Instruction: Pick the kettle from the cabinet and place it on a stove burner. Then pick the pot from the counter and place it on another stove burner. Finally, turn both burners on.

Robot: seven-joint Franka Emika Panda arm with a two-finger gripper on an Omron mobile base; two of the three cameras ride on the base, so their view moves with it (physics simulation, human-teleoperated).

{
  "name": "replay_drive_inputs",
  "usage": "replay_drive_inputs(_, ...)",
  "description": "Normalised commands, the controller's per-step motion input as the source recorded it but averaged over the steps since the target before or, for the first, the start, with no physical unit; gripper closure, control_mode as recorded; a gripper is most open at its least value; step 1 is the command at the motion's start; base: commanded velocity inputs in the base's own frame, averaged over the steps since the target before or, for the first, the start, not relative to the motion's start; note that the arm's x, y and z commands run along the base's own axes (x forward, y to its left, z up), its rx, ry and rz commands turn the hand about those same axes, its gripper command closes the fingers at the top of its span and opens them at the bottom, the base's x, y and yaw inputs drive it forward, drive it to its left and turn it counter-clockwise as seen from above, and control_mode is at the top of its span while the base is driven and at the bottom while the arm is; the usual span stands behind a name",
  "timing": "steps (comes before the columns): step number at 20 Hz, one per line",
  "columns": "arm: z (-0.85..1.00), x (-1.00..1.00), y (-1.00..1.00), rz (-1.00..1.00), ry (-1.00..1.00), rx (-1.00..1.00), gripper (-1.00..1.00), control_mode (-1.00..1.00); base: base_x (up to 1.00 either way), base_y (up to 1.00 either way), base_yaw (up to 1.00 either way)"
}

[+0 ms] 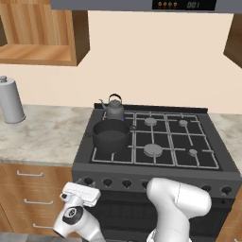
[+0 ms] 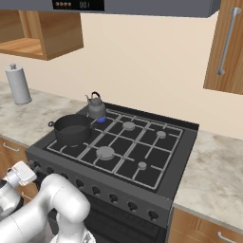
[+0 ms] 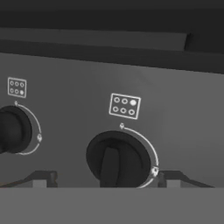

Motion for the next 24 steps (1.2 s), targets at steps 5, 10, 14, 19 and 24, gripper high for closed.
replay_drive_inputs(5, 0.0, 0.01, -0.04, 0.01, -0.06, 0.0, -1.0, -1.0, 0.0, 0.0, 0.0)
replay_drive_inputs(10, 0.0, 0.16, -0.05, 0.07, -0.07, 0.0, 1.0, -1.0, 0.0, 0.0, 0.0)
replay_drive_inputs(14, 0.0, 0.11, -0.11, 0.09, -0.06, 0.0, 1.0, -1.0, 0.0, 0.0, 0.0)
replay_drive_inputs(19, 0.0, 0.0, -0.13, 0.08, -0.04, 0.0, 1.0, -1.0, 0.0, 0.0, 0.0)
replay_drive_inputs(24, 0.0, 0.0, -0.03, 0.01, 0.02, -0.03, 1.0, -1.0, 0.0, 0.0, 0.0)
